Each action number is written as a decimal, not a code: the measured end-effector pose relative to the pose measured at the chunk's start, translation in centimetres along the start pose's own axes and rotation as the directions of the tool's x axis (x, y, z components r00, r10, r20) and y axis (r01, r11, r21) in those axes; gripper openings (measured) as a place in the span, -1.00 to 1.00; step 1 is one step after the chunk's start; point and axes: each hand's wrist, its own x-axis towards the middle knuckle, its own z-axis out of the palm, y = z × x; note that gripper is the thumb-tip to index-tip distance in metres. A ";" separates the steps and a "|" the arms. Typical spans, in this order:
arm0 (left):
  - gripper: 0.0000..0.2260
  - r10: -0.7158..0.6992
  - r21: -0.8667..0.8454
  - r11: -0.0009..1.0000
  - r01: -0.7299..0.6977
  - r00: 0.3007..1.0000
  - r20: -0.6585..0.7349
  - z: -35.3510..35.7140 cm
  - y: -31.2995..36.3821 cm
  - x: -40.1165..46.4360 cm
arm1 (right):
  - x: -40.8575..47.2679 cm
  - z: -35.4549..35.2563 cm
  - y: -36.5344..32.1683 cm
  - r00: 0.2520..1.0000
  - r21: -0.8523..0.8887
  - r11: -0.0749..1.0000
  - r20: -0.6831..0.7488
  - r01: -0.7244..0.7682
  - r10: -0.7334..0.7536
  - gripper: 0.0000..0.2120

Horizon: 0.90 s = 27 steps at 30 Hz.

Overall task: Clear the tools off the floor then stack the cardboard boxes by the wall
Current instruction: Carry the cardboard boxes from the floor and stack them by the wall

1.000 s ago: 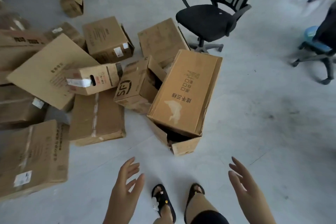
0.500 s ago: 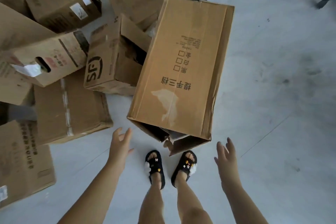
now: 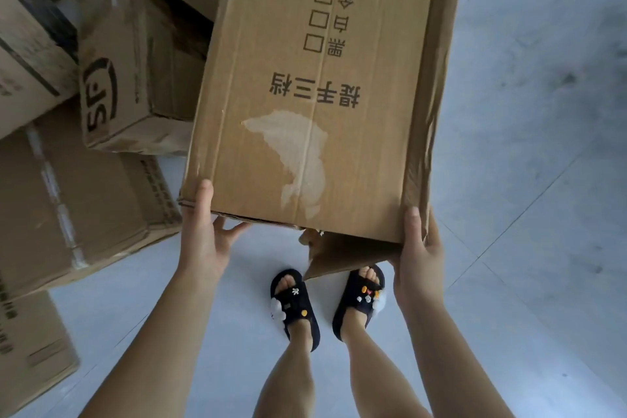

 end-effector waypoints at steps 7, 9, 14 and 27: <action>-0.41 -0.023 -0.070 0.997 0.025 0.999 0.030 2.0 1.3 -0.8 | 0.3 1.2 -2.2 0.989 0.047 0.997 -0.141 0.058 -0.051 -0.71; -0.49 -0.007 -0.088 0.996 0.007 1.000 -0.002 3.0 1.8 -1.6 | 0.2 1.1 -3.4 0.985 0.026 0.996 -0.151 0.089 -0.084 -0.72; -0.56 -0.033 -0.133 0.991 0.029 0.999 -0.030 3.3 3.7 -6.6 | -3.1 0.4 -7.2 0.977 -0.077 0.989 -0.163 0.128 -0.139 -0.71; -0.68 0.007 -0.310 0.949 -0.052 0.989 -0.145 -1.7 13.8 -29.4 | -22.2 -1.8 -20.1 0.974 -0.200 0.954 0.010 0.224 -0.226 -0.72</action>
